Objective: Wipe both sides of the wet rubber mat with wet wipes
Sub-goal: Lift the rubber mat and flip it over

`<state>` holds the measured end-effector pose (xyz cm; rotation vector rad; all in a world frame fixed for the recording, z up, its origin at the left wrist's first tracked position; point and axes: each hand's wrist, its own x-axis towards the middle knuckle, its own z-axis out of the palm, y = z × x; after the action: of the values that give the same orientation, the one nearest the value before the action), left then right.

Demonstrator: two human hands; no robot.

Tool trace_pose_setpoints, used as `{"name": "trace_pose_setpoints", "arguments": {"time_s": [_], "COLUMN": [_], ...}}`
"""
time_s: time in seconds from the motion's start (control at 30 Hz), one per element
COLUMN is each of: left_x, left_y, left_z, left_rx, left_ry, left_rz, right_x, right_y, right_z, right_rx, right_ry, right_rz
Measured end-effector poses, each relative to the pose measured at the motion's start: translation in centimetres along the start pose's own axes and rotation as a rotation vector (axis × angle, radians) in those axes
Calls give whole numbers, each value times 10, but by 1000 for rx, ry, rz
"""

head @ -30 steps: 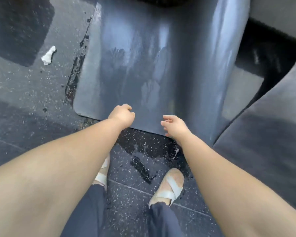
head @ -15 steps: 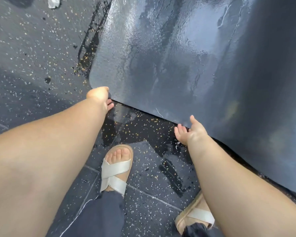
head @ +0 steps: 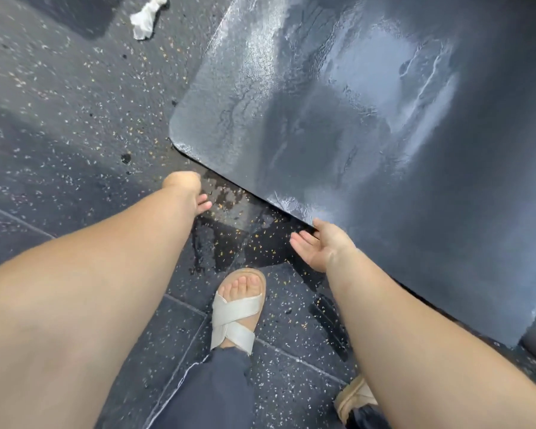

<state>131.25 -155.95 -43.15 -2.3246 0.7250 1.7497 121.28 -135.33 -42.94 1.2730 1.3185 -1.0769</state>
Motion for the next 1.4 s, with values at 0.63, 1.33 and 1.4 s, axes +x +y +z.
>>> {"name": "trace_pose_setpoints", "arguments": {"time_s": [0.63, 1.33, 1.4], "left_x": [-300, -300, -290], "left_y": [-245, -280, -285], "left_z": [256, 499, 530], "left_rx": [1160, 1352, 1280], "left_ry": [-350, -379, -412], "left_rz": [767, 716, 711], "right_x": [-92, -20, 1], "right_y": [-30, -212, -231], "right_z": [-359, -507, -512], "right_rx": [267, 333, 316], "right_ry": [73, 10, 14], "right_rz": [-216, -299, -336]}}
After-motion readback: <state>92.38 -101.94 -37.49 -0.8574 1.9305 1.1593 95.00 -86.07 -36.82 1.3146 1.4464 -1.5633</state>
